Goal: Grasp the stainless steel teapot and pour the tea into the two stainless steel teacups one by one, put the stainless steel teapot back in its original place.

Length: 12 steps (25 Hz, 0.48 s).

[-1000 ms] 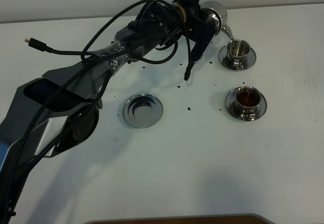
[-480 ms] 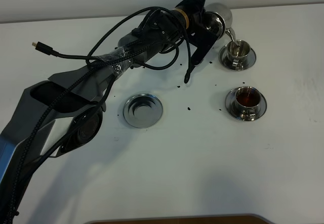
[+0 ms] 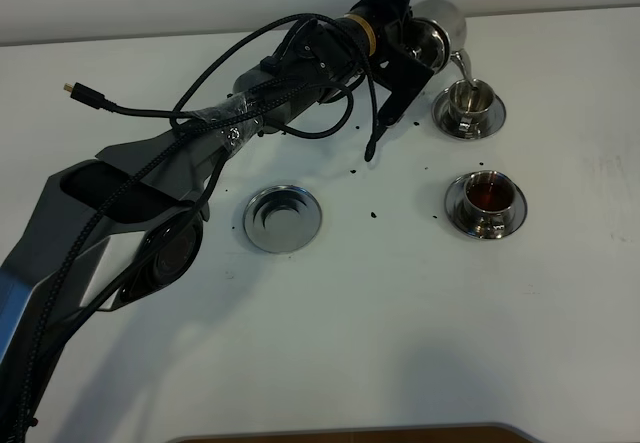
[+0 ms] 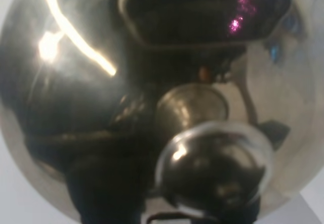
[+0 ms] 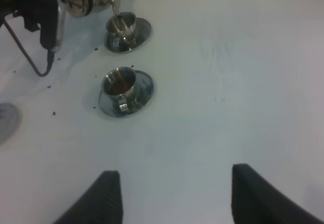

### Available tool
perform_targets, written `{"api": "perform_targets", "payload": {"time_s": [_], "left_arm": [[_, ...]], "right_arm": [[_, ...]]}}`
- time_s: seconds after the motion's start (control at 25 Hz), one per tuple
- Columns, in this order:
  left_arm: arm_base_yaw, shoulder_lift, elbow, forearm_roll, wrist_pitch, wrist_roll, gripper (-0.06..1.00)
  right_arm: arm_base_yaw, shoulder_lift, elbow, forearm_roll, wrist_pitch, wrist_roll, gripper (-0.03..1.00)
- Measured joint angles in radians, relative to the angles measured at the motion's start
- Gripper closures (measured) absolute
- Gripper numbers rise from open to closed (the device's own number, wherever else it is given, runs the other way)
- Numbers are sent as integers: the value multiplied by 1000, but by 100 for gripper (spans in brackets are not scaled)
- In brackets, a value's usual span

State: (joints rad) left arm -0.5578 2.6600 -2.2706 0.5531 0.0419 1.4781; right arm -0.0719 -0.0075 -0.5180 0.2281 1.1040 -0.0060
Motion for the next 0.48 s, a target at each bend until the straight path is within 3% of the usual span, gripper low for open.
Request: {"api": "perform_targets", "payload": {"time_s": [0.48], "left_arm": [[7, 0, 0, 8, -85, 88, 70]], "right_arm": [[0, 0, 0, 0, 0, 0, 49]]}}
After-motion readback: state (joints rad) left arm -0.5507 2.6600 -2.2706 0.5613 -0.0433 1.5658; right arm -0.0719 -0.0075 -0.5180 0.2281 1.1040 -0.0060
